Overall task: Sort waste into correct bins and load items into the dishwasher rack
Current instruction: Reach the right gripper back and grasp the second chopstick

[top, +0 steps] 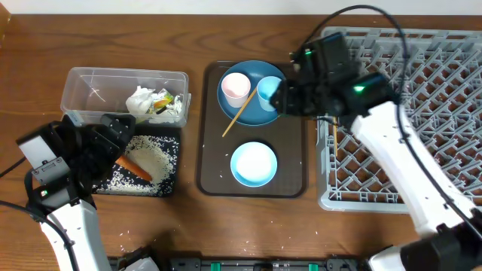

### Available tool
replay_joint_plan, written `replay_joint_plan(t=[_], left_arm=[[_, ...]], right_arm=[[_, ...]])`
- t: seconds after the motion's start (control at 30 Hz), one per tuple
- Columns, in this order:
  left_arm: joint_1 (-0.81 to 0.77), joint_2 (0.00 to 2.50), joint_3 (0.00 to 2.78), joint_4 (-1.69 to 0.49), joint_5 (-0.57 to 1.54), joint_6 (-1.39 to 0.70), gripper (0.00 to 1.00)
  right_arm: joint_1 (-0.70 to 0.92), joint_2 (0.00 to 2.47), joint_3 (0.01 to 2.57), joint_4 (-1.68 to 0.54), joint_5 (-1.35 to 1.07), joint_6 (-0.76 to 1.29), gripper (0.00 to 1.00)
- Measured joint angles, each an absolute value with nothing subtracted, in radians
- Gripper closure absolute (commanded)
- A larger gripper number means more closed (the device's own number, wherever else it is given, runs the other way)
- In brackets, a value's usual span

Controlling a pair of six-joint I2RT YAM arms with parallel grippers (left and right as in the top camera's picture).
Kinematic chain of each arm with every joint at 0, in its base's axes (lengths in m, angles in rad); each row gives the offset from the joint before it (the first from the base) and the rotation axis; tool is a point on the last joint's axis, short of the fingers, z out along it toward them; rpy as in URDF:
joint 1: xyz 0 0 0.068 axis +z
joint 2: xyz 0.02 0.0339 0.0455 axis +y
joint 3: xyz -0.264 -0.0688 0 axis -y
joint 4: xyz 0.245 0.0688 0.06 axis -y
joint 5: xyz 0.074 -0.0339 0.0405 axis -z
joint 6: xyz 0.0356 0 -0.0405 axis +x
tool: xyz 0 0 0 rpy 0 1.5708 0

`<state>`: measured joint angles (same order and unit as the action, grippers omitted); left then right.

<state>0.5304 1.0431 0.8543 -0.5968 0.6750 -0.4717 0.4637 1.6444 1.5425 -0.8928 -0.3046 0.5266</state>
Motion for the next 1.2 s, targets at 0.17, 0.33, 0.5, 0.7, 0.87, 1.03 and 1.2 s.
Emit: replay_joint_plan(t=[0.17,0.33,0.5,0.7,0.87,1.03,1.2], left_arm=[[0.530,1.043,0.854,-0.597,0.675,-0.472,0.00],[0.530,1.043,0.854,-0.597,0.675,-0.472,0.00],[0.530,1.043,0.854,-0.597,0.675,-0.472,0.00],[0.530,1.044,0.854,-0.597,0.675,-0.472,0.00],[0.530,1.043,0.854,-0.597,0.675,-0.472,0.00],[0.530,1.043,0.854,-0.597,0.675,-0.472,0.00],[0.530,1.043,0.854,-0.597,0.675,-0.472,0.00]], right_arm=[[0.572,1.732,1.542,-0.807,-0.229,0.661,0.63],[0.666,1.831,1.541,-0.718,-0.130,0.794,0.62],[0.733,1.941,1.541,-0.624,-0.078,0.899,0.58],[0.761,2.023,1.536,-0.611,-0.063,0.968,0.57],[0.760,2.029,1.534,-0.609,-0.049,0.988,0.59],[0.761,2.029,1.534,-0.609,-0.047,0.995,0.62],[0.761,2.031,1.534,-0.609,-0.043,1.016,0.63]])
